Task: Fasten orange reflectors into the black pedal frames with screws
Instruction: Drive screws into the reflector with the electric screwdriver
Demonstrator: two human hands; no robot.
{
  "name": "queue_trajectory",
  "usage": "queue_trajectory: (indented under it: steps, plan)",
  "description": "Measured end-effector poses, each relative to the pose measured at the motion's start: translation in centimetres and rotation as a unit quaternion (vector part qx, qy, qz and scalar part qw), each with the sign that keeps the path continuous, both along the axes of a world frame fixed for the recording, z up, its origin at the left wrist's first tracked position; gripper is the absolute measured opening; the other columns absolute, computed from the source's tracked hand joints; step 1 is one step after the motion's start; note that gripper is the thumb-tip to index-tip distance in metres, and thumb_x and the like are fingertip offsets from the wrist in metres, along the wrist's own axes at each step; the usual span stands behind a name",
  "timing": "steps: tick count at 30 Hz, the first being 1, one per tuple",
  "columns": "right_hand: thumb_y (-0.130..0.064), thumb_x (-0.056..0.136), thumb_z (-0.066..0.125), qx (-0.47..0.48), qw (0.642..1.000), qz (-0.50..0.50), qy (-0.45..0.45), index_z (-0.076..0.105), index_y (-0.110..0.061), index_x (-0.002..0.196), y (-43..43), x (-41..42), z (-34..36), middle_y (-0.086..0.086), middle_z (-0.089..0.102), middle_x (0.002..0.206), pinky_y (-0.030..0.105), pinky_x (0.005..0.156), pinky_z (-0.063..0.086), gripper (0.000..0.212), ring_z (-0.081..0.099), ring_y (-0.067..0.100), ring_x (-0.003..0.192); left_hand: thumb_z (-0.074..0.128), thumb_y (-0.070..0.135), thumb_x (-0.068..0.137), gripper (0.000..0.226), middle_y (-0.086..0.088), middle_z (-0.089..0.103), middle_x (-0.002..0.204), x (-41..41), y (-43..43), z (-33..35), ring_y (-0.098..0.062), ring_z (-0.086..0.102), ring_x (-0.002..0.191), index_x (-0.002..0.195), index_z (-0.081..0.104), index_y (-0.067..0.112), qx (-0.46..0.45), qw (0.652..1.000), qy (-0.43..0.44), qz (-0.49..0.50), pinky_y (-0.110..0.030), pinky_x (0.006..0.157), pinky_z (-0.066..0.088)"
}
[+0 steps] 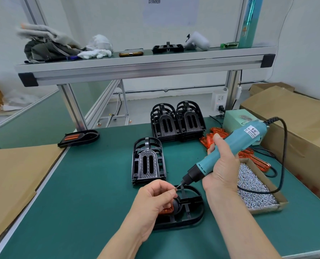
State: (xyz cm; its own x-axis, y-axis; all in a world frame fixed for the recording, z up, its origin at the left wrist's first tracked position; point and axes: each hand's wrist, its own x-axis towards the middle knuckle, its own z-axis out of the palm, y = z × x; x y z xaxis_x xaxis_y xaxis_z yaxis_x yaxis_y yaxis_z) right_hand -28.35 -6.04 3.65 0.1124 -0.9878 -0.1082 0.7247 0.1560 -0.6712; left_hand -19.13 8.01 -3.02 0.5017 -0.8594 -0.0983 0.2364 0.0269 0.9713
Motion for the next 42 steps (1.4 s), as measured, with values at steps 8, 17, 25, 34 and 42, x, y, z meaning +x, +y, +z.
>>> queue_trajectory:
  steps: [8, 17, 25, 34, 42]
  plan:
    - [-0.014, 0.086, 0.076, -0.014, 1.000, -0.004, 0.008, 0.060, -0.023, 0.088, 0.3, 0.0, 0.1, -0.017, 0.061, 0.060, 0.012, 0.054, 0.048, 0.018, 0.058, -0.001, 0.057, 0.081, 0.007, 0.074, 0.010, -0.009, 0.062, 0.077, -0.4, 0.0, -0.3, -0.020, 0.054, 0.069, 0.078, 0.073, 0.012, -0.004, 1.000, 0.001, 0.027, -0.027, 0.065, 0.048]
    - [-0.020, 0.085, 0.077, -0.013, 1.000, -0.014, 0.019, 0.059, -0.024, 0.089, 0.1, 0.0, -0.6, -0.012, 0.056, 0.063, 0.025, 0.064, 0.042, 0.019, 0.054, 0.001, 0.057, 0.084, 0.009, 0.066, 0.016, -0.011, 0.062, 0.076, -1.0, 0.1, -0.3, -0.018, 0.052, 0.065, 0.076, 0.074, 0.013, -0.025, 0.998, 0.043, 0.041, -0.025, 0.062, 0.048]
    - [-0.023, 0.084, 0.078, -0.002, 0.999, -0.037, 0.023, 0.057, -0.025, 0.086, 0.1, 0.5, -0.6, -0.015, 0.056, 0.058, 0.017, 0.054, 0.046, 0.021, 0.054, 0.001, 0.055, 0.072, 0.000, 0.084, 0.020, -0.007, 0.066, 0.070, -1.7, 0.0, -0.5, -0.015, 0.055, 0.063, 0.076, 0.072, 0.018, -0.016, 0.985, -0.127, 0.114, -0.033, 0.063, 0.052]
    - [-0.018, 0.085, 0.077, -0.048, 0.997, -0.041, 0.051, 0.056, -0.020, 0.084, 0.9, 1.4, -1.2, -0.009, 0.051, 0.054, 0.023, 0.059, 0.041, 0.022, 0.049, 0.004, 0.052, 0.083, 0.019, 0.074, 0.056, 0.024, 0.066, 0.108, 0.2, 1.8, -0.7, 0.003, 0.059, 0.107, 0.115, 0.064, 0.052, 0.042, 0.926, -0.354, 0.122, -0.008, 0.091, 0.042]
    - [-0.024, 0.075, 0.077, -0.181, 0.977, -0.006, 0.116, 0.065, -0.026, 0.072, 2.5, 2.4, -2.7, -0.012, 0.057, 0.063, 0.018, 0.059, 0.046, 0.012, 0.052, 0.006, 0.059, 0.060, 0.066, 0.069, 0.069, 0.030, 0.042, 0.131, 1.7, 4.7, -3.7, 0.004, 0.033, 0.129, 0.127, 0.063, 0.031, 0.121, 0.848, -0.513, 0.058, -0.033, 0.113, 0.030]
